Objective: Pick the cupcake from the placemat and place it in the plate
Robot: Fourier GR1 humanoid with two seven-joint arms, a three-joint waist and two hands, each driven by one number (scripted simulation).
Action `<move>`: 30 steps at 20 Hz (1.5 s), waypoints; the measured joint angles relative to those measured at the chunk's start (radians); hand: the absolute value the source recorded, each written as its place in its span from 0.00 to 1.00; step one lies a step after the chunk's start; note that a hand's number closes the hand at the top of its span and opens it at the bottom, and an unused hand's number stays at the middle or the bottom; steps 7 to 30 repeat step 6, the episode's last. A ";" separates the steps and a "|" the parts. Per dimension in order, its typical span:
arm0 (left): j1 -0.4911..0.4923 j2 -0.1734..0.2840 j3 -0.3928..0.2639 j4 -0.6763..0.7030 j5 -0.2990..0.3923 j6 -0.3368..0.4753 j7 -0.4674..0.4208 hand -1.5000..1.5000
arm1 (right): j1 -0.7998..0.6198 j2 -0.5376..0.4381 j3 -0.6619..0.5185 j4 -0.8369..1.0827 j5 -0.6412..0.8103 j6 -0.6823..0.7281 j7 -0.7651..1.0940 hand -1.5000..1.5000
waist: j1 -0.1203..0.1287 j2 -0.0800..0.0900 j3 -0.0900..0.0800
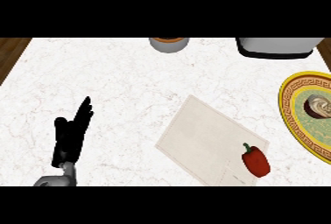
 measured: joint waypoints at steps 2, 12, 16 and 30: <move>-0.003 -0.005 -0.004 -0.001 -0.007 0.007 0.000 0.50 | 0.007 -0.010 -0.008 0.003 -0.006 0.000 -0.001 0.00 | 0.000 0.000 0.001; 0.004 -0.004 -0.004 -0.010 0.002 -0.003 -0.001 0.50 | 0.027 -0.013 -0.012 0.008 -0.007 -0.012 -0.007 0.00 | 0.003 0.001 0.001; 0.004 -0.004 -0.004 -0.010 0.002 -0.003 -0.001 0.50 | 0.027 -0.013 -0.012 0.008 -0.007 -0.012 -0.007 0.00 | 0.003 0.001 0.001; 0.004 -0.004 -0.004 -0.010 0.002 -0.003 -0.001 0.50 | 0.027 -0.013 -0.012 0.008 -0.007 -0.012 -0.007 0.00 | 0.003 0.001 0.001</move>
